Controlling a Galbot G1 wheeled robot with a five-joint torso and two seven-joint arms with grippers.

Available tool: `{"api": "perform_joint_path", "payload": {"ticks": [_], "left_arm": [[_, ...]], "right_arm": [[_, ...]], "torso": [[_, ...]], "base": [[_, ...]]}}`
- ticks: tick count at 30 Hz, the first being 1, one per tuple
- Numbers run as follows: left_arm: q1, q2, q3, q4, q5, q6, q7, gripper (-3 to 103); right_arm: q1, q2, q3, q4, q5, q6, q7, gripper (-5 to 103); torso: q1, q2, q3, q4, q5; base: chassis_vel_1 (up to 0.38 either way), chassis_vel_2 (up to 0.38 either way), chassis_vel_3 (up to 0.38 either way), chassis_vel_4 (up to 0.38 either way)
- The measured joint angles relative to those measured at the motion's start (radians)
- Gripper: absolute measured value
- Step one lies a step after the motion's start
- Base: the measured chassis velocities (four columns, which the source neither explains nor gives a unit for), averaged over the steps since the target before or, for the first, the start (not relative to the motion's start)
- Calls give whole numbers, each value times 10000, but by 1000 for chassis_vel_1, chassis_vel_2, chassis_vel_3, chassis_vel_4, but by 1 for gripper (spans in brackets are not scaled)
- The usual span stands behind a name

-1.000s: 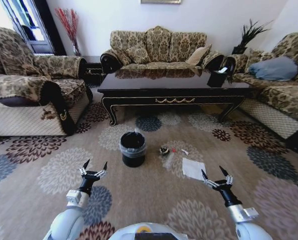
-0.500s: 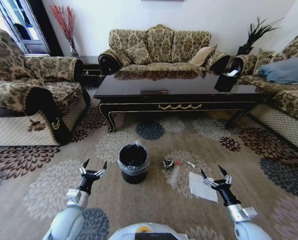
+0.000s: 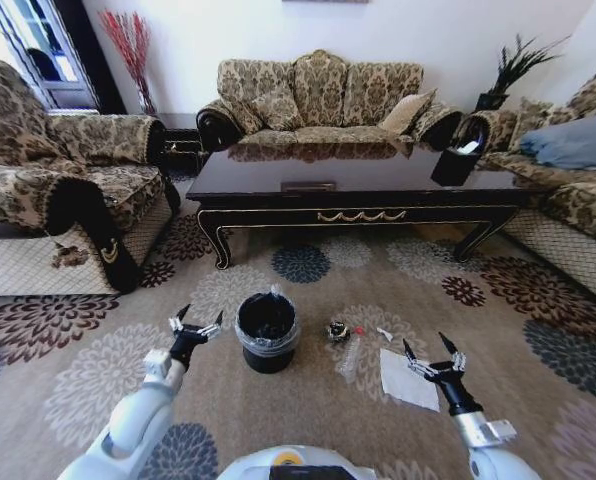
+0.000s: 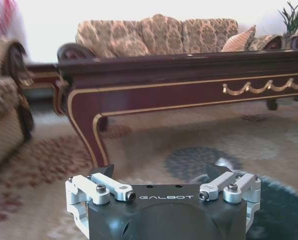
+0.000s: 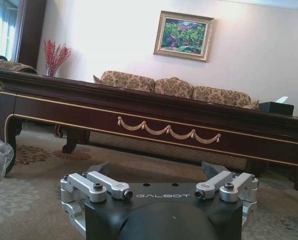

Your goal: Move to the front of the table and pick up the trash from the floor, then place it into the trash bin.

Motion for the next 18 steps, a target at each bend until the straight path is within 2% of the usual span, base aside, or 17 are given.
{"api": "perform_joint_path", "payload": {"ticks": [2, 3, 4, 6, 7, 8, 12, 18], "left_arm": [[-570, 358, 337, -121, -1020, 866, -516, 100], [-570, 358, 337, -121, -1020, 866, -516, 100], [-744, 462, 424, -141, -1302, 1136, -692, 100], [-1260, 855, 625, -192, -2383, 2338, -1372, 100], [-1387, 1000, 653, -182, -2689, 2718, -1564, 100], [-1387, 1000, 653, -182, -2689, 2718, -1564, 100], [-1635, 1281, 681, 212, -3407, 3581, -2085, 100], [-2479, 1055, 1166, 951, -3615, 3525, -1837, 100]], "right_arm": [[-14, 1, -10, -1, -71, 0, -5, 100], [-14, 1, -10, -1, -71, 0, -5, 100], [-15, 1, -16, -5, -96, 0, -6, 100], [14, -14, -63, -87, -206, 0, -8, 100], [55, -39, -83, -138, -224, 0, -9, 100], [55, -39, -83, -138, -224, 0, -9, 100], [274, -205, -233, -339, -221, 0, -9, 100], [299, -204, -300, -362, -214, -11, -10, 100]], "torso": [[-1, 0, 0, 0, -2], [-1, 0, 0, 0, -2], [-1, 0, 0, 0, -2], [0, 0, 0, -3, 2], [1, 0, 1, -3, 1], [1, 0, 1, -3, 1], [1, 1, 0, 6, 0], [1, 1, 1, 1, -2]], "base": [[0, 0, 0, 0], [0, 0, 0, 0], [0, 0, 0, 0], [0, 0, 0, 0], [0, 0, 0, 0], [0, 0, 0, 0], [0, 0, 0, 0], [0, 0, 0, 0]]}}
